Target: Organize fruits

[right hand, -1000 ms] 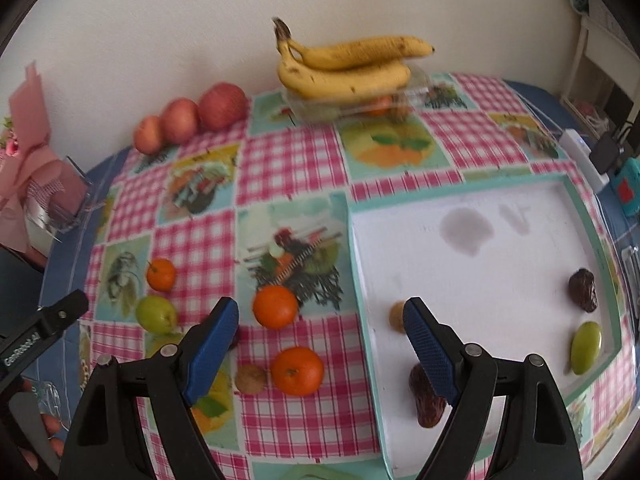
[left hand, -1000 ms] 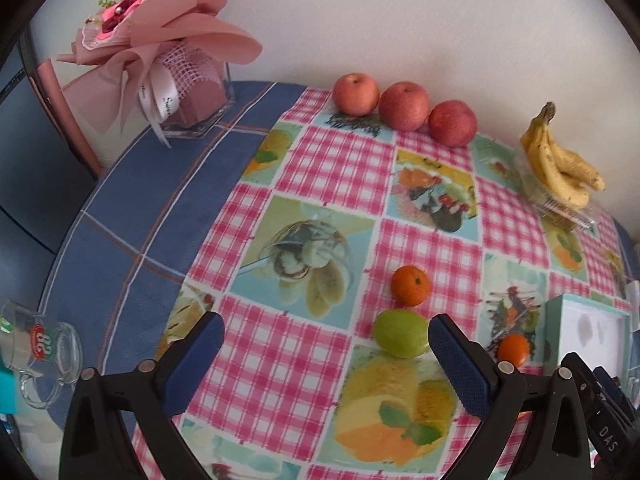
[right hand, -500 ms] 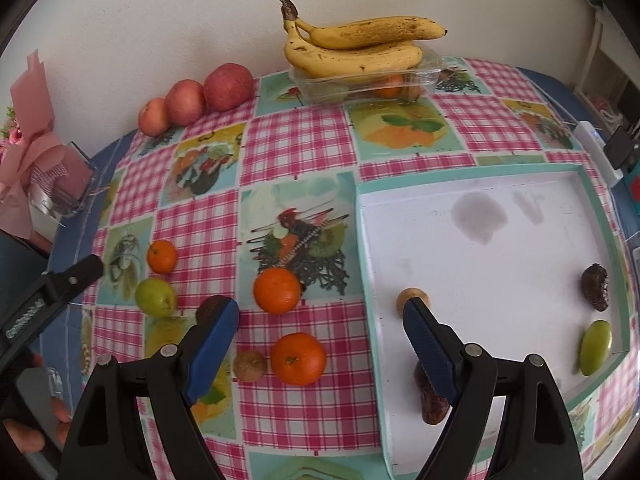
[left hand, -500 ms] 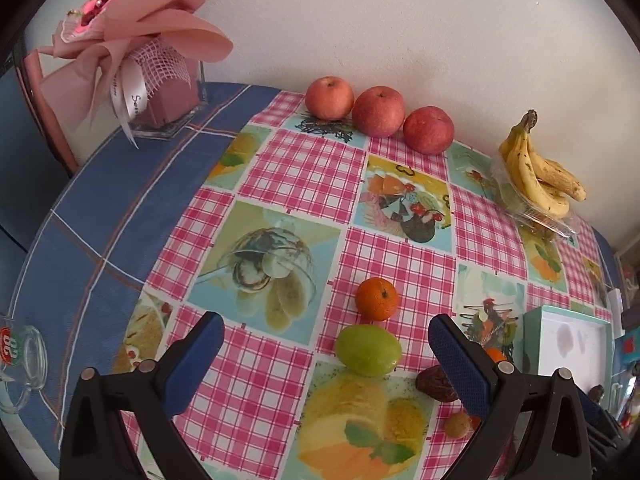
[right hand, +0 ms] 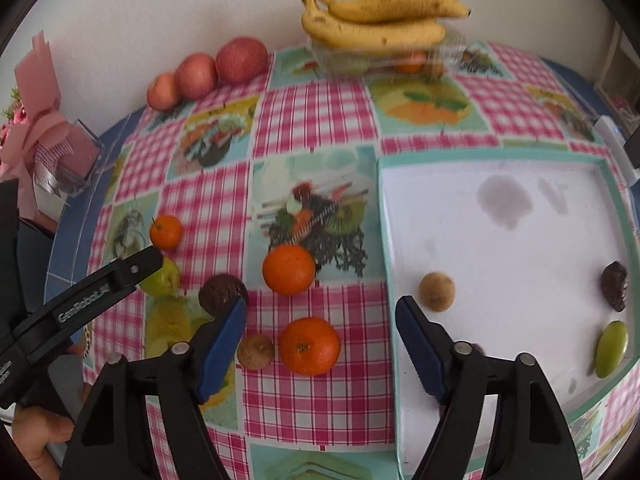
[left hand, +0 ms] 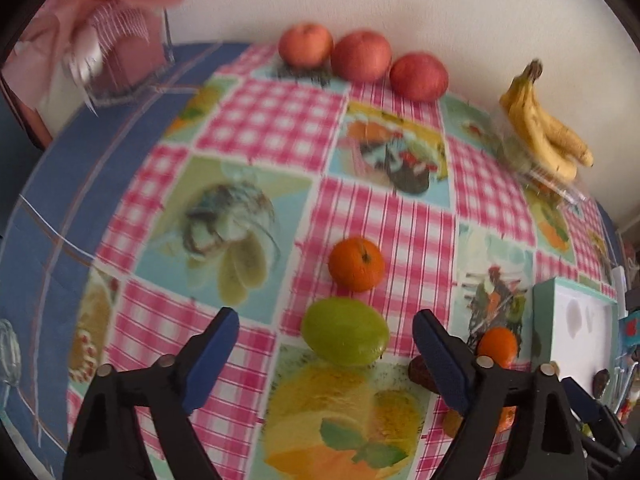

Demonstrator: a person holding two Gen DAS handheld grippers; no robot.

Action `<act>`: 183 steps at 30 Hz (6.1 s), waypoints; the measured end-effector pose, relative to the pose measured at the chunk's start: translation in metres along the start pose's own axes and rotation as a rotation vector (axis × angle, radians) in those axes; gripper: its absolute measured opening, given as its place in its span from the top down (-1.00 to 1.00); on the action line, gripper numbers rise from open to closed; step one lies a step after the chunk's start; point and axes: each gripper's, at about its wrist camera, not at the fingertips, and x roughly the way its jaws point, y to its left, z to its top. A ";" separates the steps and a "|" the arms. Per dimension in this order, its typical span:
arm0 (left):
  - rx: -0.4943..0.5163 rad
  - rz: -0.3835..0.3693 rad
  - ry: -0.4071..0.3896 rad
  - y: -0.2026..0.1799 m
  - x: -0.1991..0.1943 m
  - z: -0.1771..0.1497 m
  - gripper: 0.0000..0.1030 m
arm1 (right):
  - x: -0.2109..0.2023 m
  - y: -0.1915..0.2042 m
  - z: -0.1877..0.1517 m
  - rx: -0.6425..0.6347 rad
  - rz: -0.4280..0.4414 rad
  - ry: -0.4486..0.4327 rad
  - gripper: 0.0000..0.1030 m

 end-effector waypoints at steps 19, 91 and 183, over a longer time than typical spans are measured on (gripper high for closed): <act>0.043 -0.001 0.067 -0.010 0.024 -0.007 -0.06 | 0.027 0.006 -0.010 -0.029 0.021 0.104 0.21; 0.392 -0.244 -0.033 -0.232 -0.002 -0.065 -0.06 | -0.039 -0.219 -0.013 0.418 -0.161 -0.045 0.22; -0.095 0.200 -0.169 0.025 -0.094 -0.006 -1.00 | -0.043 -0.056 -0.010 0.134 -0.124 -0.074 -0.67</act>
